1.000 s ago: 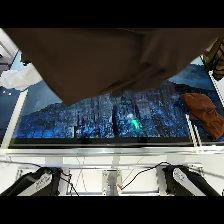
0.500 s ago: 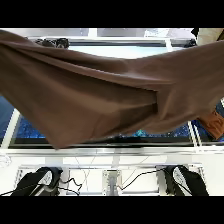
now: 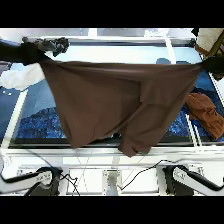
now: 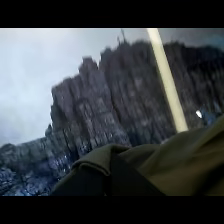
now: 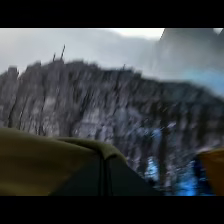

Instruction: Fold the shirts.

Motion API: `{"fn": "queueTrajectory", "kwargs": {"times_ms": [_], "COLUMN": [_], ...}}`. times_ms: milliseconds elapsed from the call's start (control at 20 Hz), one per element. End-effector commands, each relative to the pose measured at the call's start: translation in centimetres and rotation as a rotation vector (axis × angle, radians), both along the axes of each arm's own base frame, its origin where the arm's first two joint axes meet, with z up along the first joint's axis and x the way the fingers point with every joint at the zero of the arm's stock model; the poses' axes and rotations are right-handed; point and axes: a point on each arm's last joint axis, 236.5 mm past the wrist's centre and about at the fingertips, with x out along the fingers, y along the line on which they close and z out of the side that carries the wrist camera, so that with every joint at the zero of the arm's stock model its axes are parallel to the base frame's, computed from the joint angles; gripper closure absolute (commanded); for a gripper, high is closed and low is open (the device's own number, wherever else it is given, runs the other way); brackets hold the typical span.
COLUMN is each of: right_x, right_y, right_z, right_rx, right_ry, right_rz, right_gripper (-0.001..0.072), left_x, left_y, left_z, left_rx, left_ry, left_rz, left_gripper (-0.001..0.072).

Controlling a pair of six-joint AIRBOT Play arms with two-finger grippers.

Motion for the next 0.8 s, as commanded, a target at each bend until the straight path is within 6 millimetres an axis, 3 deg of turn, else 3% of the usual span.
{"fn": "queueTrajectory", "kwargs": {"times_ms": [0,50,150,250,300,350,450,600,700,750], "right_x": [5.4,7.1,10.2,12.8,14.0,14.9,16.5,17.0,16.6,16.4], "right_y": [-0.7,-1.2,-1.8,-1.7,-1.7,-1.7,-1.8,-1.3,-0.7,-0.6], "right_z": [-11.4,-13.9,-16.9,-18.3,-18.3,-17.9,-16.3,-15.3,-15.0,-14.7], "right_rx": [0.147,0.154,0.147,0.127,0.114,0.100,0.080,0.077,0.082,0.075], "right_ry": [0.152,0.155,0.120,0.062,0.019,-0.024,-0.115,-0.137,-0.120,-0.111], "right_rz": [-0.052,-0.084,-0.136,-0.166,-0.182,-0.194,-0.222,-0.211,-0.189,-0.173], "right_gripper": [0.0687,0.0686,0.0685,0.0663,0.0594,0.0508,0.0320,0.0310,0.0314,0.0316], "left_x": [6.2,8.2,11.9,14.8,15.7,16.3,16.8,16.7,16.1,15.6], "left_y": [-0.1,0.4,1.6,2.8,3.2,3.5,3.8,3.6,3.0,2.6], "left_z": [-10.6,-12.6,-15.6,-17.2,-17.8,-18.1,-18.1,-17.3,-16.5,-15.8], "left_rx": [-0.066,-0.074,-0.087,-0.090,-0.091,-0.091,-0.090,-0.092,-0.081,-0.063], "left_ry": [0.159,0.155,0.120,0.066,0.049,0.039,0.022,0.017,0.026,0.021], "left_rz": [-0.009,0.026,0.110,0.187,0.211,0.227,0.242,0.227,0.178,0.129], "left_gripper": [0.0695,0.0695,0.0695,0.0680,0.0608,0.0560,0.0559,0.0535,0.0365,0.0339]}}
